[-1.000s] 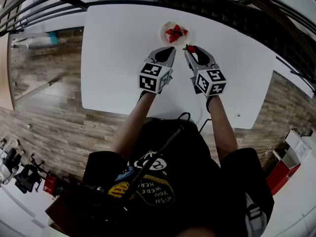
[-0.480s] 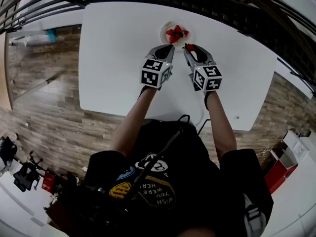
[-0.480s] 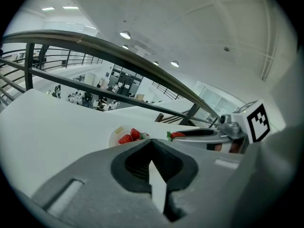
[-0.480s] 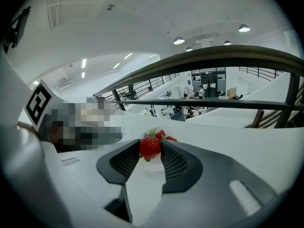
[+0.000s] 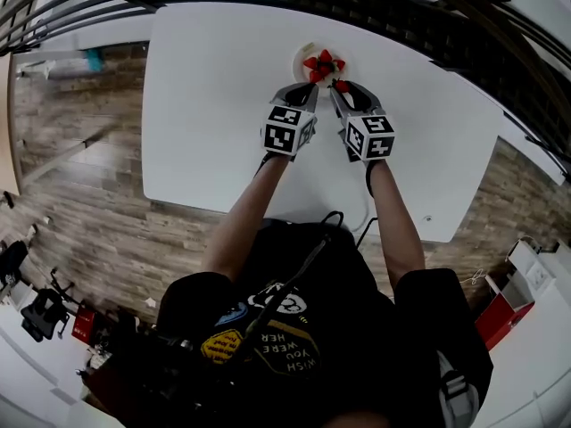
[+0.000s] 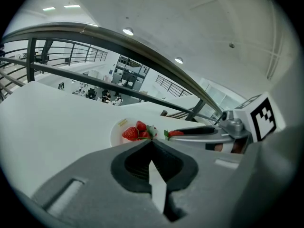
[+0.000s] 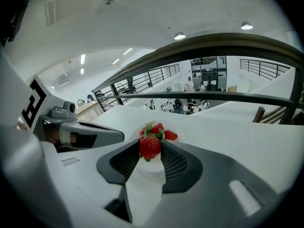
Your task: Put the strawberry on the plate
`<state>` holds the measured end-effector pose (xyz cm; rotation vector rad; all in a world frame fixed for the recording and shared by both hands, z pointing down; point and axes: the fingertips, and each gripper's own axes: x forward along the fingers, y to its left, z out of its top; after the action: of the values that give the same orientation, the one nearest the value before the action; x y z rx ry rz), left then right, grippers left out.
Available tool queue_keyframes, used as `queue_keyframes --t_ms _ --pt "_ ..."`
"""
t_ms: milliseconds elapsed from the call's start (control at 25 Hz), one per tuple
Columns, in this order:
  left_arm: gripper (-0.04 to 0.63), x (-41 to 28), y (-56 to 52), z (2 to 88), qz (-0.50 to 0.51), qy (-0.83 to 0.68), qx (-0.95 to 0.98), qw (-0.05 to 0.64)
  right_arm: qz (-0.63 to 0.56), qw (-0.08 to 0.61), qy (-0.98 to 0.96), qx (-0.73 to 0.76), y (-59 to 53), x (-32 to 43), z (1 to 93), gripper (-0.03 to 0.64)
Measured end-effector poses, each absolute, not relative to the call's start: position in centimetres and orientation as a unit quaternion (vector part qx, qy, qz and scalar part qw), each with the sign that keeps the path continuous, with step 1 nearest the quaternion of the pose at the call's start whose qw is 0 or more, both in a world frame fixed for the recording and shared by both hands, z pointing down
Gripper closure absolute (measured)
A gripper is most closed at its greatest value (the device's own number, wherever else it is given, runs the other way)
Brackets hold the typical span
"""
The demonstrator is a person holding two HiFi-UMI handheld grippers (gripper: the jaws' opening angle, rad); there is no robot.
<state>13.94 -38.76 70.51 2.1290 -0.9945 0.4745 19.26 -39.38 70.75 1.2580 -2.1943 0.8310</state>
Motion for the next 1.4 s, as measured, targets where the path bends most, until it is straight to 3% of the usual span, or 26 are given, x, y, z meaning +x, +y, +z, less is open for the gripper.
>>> queue_keyframes --t_ms 880,1400 --pt "0.595 13.4 -39.2 72.1 0.191 -0.392 0.821 0.367 0.287 0.334 -0.78 0.444 -40.2 18.7 75.5 0.472" --pt "0.595 13.6 -38.9 71.8 0.184 -0.386 0.825 0.369 0.207 0.479 -0.76 0.387 -40.8 18.0 76.1 0.471"
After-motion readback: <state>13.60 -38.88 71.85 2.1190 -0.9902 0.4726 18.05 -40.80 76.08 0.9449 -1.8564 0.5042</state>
